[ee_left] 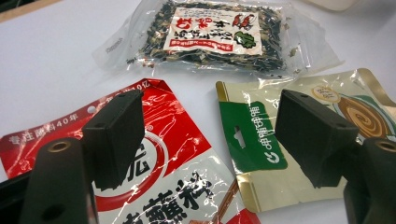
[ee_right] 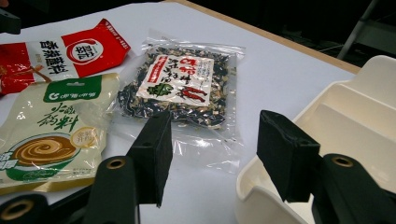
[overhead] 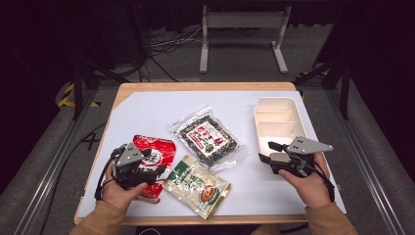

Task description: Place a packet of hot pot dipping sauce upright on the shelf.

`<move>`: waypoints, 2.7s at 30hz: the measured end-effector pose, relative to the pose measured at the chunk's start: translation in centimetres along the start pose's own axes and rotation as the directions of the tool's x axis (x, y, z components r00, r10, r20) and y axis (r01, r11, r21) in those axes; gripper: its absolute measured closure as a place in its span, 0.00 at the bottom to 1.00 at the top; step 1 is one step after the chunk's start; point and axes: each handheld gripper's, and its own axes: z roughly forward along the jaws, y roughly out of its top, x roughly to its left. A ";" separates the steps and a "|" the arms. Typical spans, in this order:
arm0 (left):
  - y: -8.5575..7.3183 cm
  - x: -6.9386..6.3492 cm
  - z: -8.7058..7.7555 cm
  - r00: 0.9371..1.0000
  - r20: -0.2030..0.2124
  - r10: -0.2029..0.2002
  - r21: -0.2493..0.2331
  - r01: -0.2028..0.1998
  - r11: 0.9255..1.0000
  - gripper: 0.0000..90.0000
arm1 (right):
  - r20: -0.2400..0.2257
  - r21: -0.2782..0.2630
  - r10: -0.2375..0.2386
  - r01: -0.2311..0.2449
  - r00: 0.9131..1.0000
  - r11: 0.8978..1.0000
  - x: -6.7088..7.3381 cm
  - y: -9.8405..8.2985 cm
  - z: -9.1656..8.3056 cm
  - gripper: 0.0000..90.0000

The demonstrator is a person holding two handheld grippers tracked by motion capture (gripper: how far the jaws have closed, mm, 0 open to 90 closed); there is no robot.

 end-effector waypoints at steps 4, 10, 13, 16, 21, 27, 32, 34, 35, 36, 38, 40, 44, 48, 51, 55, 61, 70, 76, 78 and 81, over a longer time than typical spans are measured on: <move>-0.1 0.1 0.2 1.000 -0.018 -0.002 0.002 0.002 1.000 0.30 | 0.001 -0.007 -0.007 0.007 1.000 1.000 0.2 0.1 0.0 0.51; 0.0 -0.2 0.8 1.000 0.007 -0.002 0.017 0.002 1.000 0.38 | 0.000 -0.012 -0.008 0.008 1.000 1.000 0.5 0.2 0.0 0.51; 0.1 -0.4 1.3 0.999 0.046 -0.011 0.044 0.009 0.999 0.40 | -0.004 -0.013 -0.014 0.014 1.000 1.000 0.7 0.3 0.0 0.50; 0.3 -0.7 1.9 0.997 0.079 -0.020 0.071 0.014 0.997 0.44 | -0.014 -0.006 -0.023 0.023 1.000 1.000 1.0 0.4 0.1 0.50; 0.2 -0.7 3.0 0.995 0.097 -0.037 0.126 0.024 0.992 0.43 | -0.030 -0.002 -0.038 0.038 0.999 0.999 1.4 0.6 0.3 0.50; -0.1 -0.6 4.7 0.993 0.097 -0.073 0.217 0.051 0.975 0.40 | -0.047 0.013 -0.050 0.050 0.998 0.999 1.9 0.6 0.7 0.50; -0.3 -0.4 5.8 0.983 0.142 -0.115 0.269 0.074 0.960 0.40 | -0.057 0.031 -0.053 0.055 0.997 0.998 2.2 0.5 1.2 0.49; -0.5 -0.5 6.1 0.981 0.153 -0.123 0.290 0.074 0.954 0.40 | -0.061 0.034 -0.056 0.058 0.997 0.998 2.4 0.4 1.3 0.49; -0.5 -0.5 6.2 0.979 0.157 -0.127 0.296 0.076 0.952 0.40 | -0.064 0.035 -0.056 0.059 0.996 0.998 2.4 0.4 1.3 0.49; -0.5 -0.4 6.3 0.978 0.166 -0.130 0.305 0.074 0.949 0.40 | -0.065 0.036 -0.059 0.061 0.996 0.997 2.5 0.4 1.4 0.49; -0.6 -0.4 6.4 0.973 0.181 -0.142 0.316 0.079 0.945 0.40 | -0.068 0.036 -0.058 0.061 0.996 0.997 2.6 0.4 1.4 0.48; -0.6 -0.4 6.5 0.971 0.188 -0.149 0.327 0.081 0.942 0.40 | -0.069 0.036 -0.058 0.061 0.996 0.997 2.6 0.4 1.4 0.48; -0.7 -0.3 6.7 0.958 0.226 -0.179 0.349 0.092 0.933 0.41 | -0.068 0.039 -0.048 0.050 0.997 0.998 2.6 0.4 1.5 0.47; -0.7 -0.6 6.7 0.952 0.244 -0.184 0.358 0.088 0.929 0.44 | -0.064 0.042 -0.048 0.051 0.997 0.998 2.6 0.3 1.6 0.47; -0.6 -0.6 6.5 0.954 0.242 -0.178 0.345 0.086 0.934 0.44 | -0.067 0.044 -0.047 0.050 0.997 0.998 2.7 0.3 1.6 0.47; -0.3 -0.6 5.9 0.945 0.270 -0.185 0.310 0.096 0.946 0.44 | -0.057 0.045 -0.043 0.045 0.997 0.998 2.7 0.3 1.6 0.47; -0.1 -1.4 5.8 0.925 0.334 -0.184 0.300 0.081 0.951 0.48 | -0.054 0.047 -0.038 0.041 0.998 0.998 2.6 0.3 1.6 0.47; -0.4 -2.4 6.6 0.932 0.323 -0.163 0.363 0.037 0.931 0.59 | -0.063 0.050 -0.043 0.046 0.997 0.998 2.8 0.2 1.8 0.47; -0.6 -2.7 7.0 0.942 0.298 -0.156 0.392 0.029 0.919 0.74 | -0.068 0.053 -0.051 0.055 0.996 0.997 3.0 0.2 1.9 0.47; -0.6 -2.5 7.0 0.938 0.300 -0.176 0.398 0.044 0.916 0.83 | -0.070 0.053 -0.052 0.056 0.996 0.997 3.0 0.2 1.9 0.47; -0.5 -2.4 6.9 0.937 0.303 -0.175 0.383 0.049 0.923 0.90 | -0.070 0.053 -0.056 0.059 0.996 0.997 3.1 0.2 1.9 0.47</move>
